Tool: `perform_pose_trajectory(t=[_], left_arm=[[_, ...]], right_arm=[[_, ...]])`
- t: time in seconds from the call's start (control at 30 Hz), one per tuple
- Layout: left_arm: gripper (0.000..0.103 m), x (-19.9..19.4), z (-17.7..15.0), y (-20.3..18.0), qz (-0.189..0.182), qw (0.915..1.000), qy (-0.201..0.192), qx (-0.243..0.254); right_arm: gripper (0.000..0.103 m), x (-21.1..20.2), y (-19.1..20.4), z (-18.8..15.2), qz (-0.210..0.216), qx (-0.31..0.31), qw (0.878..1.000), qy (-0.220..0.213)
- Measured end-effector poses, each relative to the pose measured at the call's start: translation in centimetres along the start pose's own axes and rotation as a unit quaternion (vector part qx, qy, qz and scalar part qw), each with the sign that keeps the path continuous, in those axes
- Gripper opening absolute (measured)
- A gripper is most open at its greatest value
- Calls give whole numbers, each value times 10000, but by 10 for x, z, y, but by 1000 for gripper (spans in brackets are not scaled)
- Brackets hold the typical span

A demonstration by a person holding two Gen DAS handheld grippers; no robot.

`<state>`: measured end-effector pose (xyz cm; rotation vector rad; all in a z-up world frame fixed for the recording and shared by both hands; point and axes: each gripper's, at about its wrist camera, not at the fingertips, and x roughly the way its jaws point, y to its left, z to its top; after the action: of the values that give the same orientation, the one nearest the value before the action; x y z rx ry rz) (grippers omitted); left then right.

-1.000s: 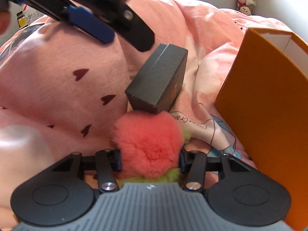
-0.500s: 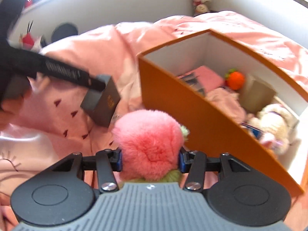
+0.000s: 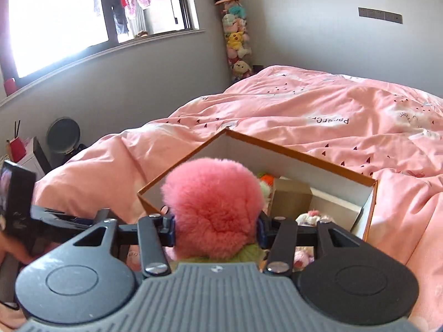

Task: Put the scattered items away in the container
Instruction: 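Grasp the black box with the left gripper while the right grasps the pink-green pompom, then carry the black box and pompom over the shoebox with both grippers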

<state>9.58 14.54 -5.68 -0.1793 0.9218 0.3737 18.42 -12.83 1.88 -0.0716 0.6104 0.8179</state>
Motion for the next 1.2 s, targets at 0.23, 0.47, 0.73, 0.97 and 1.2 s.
perform_pose_trajectory(t=[0.23,0.47,0.73,0.97,1.2], left_arm=[[42,-88,48,-8,-1043,9889,-1057,-54],[42,-60,102,-76,-1847,9768,-964,484],[42,29,89,-141,-1159,9821,-427,1419],[39,41,89,-150,-959,9838,-453,1448],[61,38,97,-146,-1281,9850,-440,1069]], right_arm=[[53,58,-24,9,-348,301,9983,372],[60,84,-41,-8,-661,487,9934,805],[75,44,-79,-20,-1328,1170,9832,436],[75,55,-79,-19,-1395,1140,9814,658],[78,56,-84,-21,-1371,1164,9822,541]])
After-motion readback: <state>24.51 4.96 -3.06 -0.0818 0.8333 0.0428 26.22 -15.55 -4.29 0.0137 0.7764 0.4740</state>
